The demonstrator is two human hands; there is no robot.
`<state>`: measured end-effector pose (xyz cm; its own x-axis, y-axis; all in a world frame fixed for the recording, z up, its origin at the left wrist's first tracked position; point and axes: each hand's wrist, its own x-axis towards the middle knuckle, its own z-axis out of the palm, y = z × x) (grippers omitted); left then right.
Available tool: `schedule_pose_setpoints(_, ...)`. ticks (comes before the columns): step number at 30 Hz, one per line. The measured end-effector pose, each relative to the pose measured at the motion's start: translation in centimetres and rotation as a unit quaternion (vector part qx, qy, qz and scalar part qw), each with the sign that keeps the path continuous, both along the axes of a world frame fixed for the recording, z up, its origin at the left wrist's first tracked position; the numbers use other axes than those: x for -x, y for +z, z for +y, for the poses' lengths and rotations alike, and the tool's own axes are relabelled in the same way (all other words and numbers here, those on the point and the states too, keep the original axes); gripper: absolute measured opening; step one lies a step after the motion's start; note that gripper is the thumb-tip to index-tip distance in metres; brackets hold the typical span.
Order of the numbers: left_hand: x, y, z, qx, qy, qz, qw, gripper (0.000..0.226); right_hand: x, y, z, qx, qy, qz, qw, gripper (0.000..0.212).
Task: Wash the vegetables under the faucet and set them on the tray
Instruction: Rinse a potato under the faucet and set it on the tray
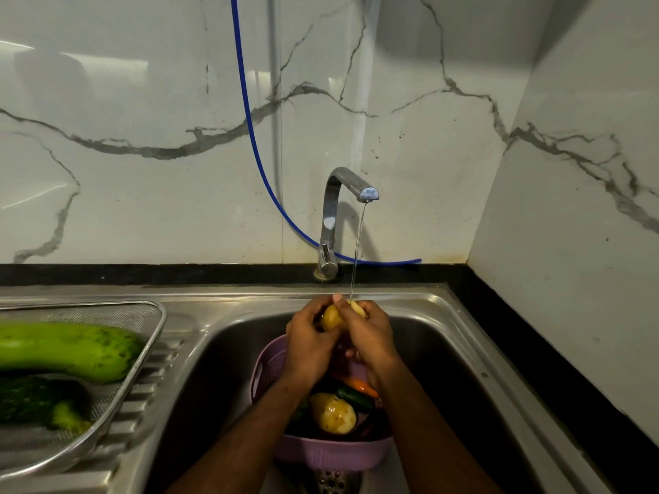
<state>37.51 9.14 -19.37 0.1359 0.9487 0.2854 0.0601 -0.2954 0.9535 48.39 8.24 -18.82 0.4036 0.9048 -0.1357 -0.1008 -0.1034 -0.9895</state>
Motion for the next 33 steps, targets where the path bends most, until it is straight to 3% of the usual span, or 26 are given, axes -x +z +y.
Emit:
schedule_pose_setpoints(3,0.1,-0.3,0.1,0.065,0.022,-0.037,0.997,0.033,0.2,0.2,0.1,0.008,-0.002,0.045,0.999,0.035)
schedule_pose_setpoints(9,0.1,0.4,-0.5,0.178,-0.054,-0.165,0.969,0.022,0.0,0.7,-0.4,-0.008,0.062,0.175,0.983,0.017)
schedule_pose_setpoints(14,0.4,-0.2,0.1,0.095,-0.023,-0.086,0.992,0.028,-0.3,0.7,-0.7,-0.018,0.060,0.161,0.985,0.016)
schedule_pose_setpoints(17,0.3,-0.8,0.4,0.021,-0.026,0.020,0.999,0.043,0.1,0.5,0.2,0.004,0.026,0.119,0.993,0.054)
schedule_pose_setpoints(25,0.3,-0.3,0.6,0.129,0.016,-0.104,0.986,0.032,-0.6,0.1,0.2,0.021,0.061,0.227,0.972,0.025)
schedule_pose_setpoints(27,0.3,-0.6,0.8,0.112,0.003,-0.074,0.991,0.033,-0.4,0.0,0.2,0.026,0.046,0.218,0.975,0.030)
schedule_pose_setpoints(30,0.2,-0.4,0.4,0.065,-0.022,-0.034,0.997,0.029,-0.4,-0.7,0.7,0.037,0.015,0.212,0.976,0.055)
schedule_pose_setpoints(33,0.0,0.0,0.2,0.033,-0.032,-0.005,0.999,0.035,-1.0,-0.6,1.0,0.027,0.001,0.238,0.971,0.054)
